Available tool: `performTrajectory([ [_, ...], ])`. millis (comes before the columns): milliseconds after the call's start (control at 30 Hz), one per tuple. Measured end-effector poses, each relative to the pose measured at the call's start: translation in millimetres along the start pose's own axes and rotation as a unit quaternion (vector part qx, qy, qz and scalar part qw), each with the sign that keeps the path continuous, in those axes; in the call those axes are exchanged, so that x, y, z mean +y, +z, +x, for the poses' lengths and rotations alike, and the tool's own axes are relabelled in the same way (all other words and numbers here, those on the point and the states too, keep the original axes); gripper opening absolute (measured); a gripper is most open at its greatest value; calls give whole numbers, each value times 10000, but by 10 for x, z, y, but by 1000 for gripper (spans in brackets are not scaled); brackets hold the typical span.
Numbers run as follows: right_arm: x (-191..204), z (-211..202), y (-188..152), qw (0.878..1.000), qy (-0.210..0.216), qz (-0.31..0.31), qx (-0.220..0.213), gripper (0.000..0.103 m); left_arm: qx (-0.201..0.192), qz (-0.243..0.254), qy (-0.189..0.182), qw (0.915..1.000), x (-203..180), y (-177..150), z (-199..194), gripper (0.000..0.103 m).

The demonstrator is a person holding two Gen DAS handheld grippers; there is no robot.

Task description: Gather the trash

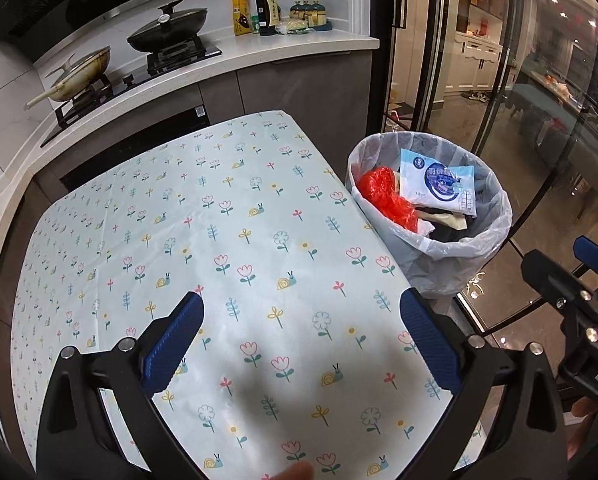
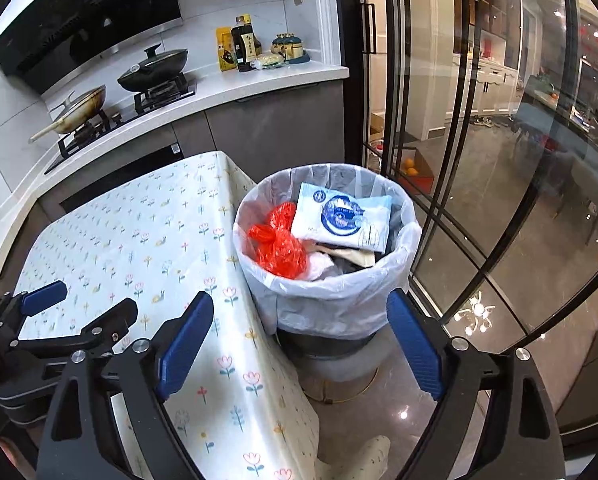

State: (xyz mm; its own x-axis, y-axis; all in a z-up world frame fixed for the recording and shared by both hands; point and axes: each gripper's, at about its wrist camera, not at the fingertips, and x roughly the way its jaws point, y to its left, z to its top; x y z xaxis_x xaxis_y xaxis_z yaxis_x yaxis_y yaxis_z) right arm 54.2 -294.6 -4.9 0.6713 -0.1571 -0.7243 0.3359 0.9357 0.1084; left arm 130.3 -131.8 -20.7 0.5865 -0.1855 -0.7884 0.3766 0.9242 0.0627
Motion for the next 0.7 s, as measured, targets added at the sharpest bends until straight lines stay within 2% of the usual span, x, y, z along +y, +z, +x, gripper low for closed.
performTrajectory([
  [700, 44, 100, -126, 9998, 61, -81, 196, 85, 156, -56, 54, 9998, -6, -137, 76, 94],
])
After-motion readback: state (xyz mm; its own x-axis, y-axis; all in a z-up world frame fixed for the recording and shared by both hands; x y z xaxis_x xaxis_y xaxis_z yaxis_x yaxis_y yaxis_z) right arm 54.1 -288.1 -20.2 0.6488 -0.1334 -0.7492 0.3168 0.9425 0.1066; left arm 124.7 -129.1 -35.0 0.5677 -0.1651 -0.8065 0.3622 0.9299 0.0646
